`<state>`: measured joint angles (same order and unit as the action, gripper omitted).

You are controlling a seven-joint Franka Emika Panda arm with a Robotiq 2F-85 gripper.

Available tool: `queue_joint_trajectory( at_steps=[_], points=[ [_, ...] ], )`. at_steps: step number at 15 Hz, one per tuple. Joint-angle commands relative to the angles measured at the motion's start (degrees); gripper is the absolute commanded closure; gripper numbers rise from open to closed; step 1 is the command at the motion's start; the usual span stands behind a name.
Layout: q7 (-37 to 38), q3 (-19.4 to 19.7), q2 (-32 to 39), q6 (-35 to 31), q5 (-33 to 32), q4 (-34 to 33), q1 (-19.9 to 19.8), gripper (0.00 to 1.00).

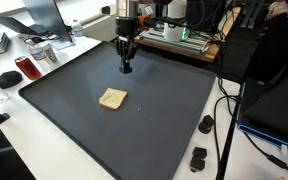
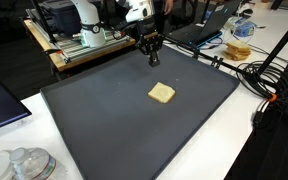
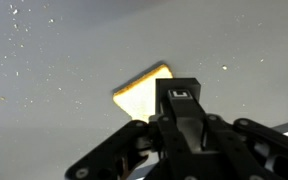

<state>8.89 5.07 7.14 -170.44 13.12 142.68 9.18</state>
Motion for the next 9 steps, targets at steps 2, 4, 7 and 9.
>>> queue_joint_trajectory(
  at_steps=[2, 4, 7, 9],
  points=[
    [18.8, 9.5, -1.6, 8.1, -20.1, -5.1, 9.8, 0.95],
    [21.1, 8.8, -1.6, 13.6, -21.6, -8.4, 10.8, 0.95],
    [18.6, 1.0, -0.3, 20.6, -18.6, -13.2, 4.3, 0.95],
    [17.1, -0.9, 1.9, 24.4, -16.9, -16.3, 2.0, 0.95]
  ],
)
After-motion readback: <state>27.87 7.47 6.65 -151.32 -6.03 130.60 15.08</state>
